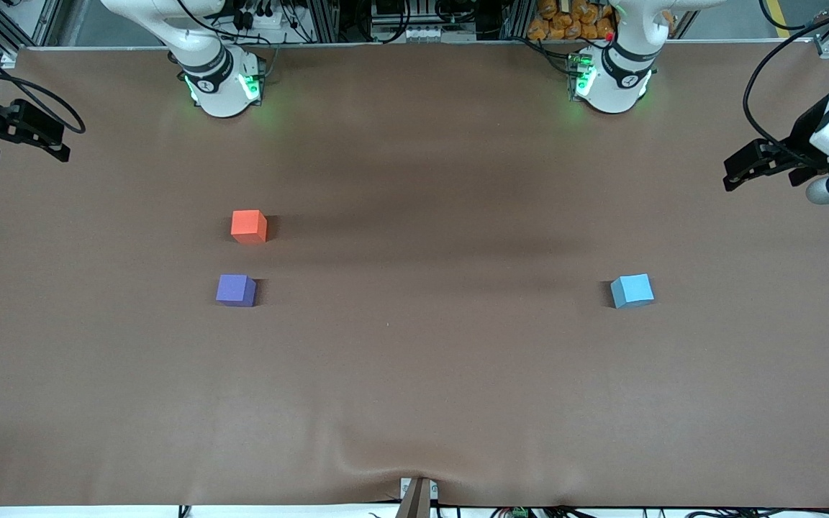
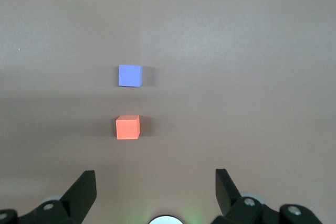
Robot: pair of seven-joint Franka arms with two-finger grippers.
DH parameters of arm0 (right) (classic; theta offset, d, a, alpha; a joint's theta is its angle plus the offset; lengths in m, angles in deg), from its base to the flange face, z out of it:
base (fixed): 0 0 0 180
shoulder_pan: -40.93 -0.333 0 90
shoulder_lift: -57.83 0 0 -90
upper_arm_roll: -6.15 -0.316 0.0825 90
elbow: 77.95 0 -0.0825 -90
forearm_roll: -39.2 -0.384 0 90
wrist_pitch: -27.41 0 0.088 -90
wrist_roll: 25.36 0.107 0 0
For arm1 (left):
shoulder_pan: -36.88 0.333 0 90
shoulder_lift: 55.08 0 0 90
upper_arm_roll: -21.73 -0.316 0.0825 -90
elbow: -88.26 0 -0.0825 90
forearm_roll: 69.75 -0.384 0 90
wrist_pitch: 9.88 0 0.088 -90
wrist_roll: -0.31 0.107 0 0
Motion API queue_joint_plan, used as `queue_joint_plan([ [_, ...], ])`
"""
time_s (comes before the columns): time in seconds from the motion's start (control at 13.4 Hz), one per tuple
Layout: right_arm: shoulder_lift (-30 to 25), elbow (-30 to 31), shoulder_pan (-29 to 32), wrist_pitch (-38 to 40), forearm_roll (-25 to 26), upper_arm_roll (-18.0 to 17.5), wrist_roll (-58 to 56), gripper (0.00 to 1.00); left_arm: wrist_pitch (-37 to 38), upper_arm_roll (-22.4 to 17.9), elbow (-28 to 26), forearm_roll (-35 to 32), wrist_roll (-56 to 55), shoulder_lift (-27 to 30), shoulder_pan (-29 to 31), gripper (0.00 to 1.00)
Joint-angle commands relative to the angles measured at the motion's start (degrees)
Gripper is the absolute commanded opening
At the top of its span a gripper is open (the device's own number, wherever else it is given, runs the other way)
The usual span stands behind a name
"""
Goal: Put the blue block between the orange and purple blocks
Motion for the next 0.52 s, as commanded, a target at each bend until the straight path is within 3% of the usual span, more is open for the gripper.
queue_joint_plan([
  [0.0,0.5,-1.32,-0.36,0.92,0.59,0.08,0.73,1.0,3.04,0.04,0.99,-0.28,0.82,1.17,0.18,1.0],
  [0.45,0.67,-1.4,0.43,1.01,0.33,-0.27,0.73,1.0,3.49,-0.14,1.44,-0.11,0.56,0.73,0.36,1.0],
])
